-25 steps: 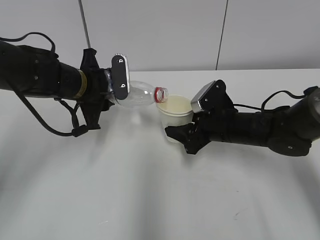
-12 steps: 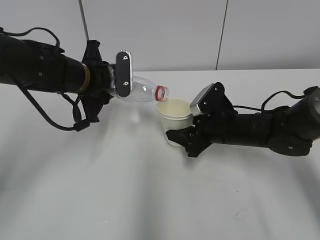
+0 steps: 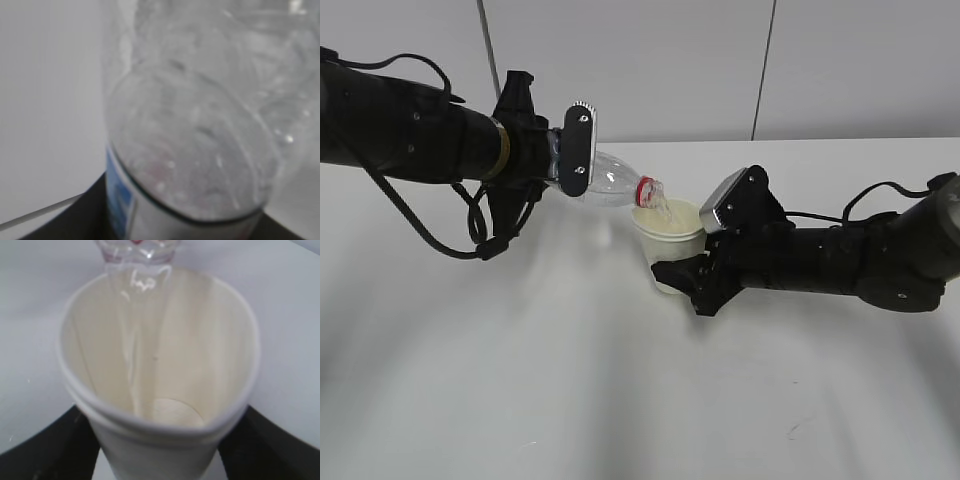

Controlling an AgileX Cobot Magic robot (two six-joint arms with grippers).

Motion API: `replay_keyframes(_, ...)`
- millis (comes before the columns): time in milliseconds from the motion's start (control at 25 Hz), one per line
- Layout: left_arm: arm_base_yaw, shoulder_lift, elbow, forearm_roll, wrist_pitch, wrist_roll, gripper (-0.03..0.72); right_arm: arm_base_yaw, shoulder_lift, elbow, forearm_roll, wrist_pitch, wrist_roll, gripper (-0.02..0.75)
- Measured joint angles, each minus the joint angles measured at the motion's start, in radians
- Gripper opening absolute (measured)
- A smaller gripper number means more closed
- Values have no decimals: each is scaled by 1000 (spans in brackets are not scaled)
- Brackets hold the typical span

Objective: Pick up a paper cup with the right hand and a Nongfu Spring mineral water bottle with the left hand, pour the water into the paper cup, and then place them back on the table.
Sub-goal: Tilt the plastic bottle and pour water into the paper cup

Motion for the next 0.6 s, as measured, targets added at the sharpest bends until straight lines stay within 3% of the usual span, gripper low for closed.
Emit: replay_keyframes(600, 0, 0, -6, 38, 1, -1, 311, 0, 0, 0, -11, 2, 1, 495)
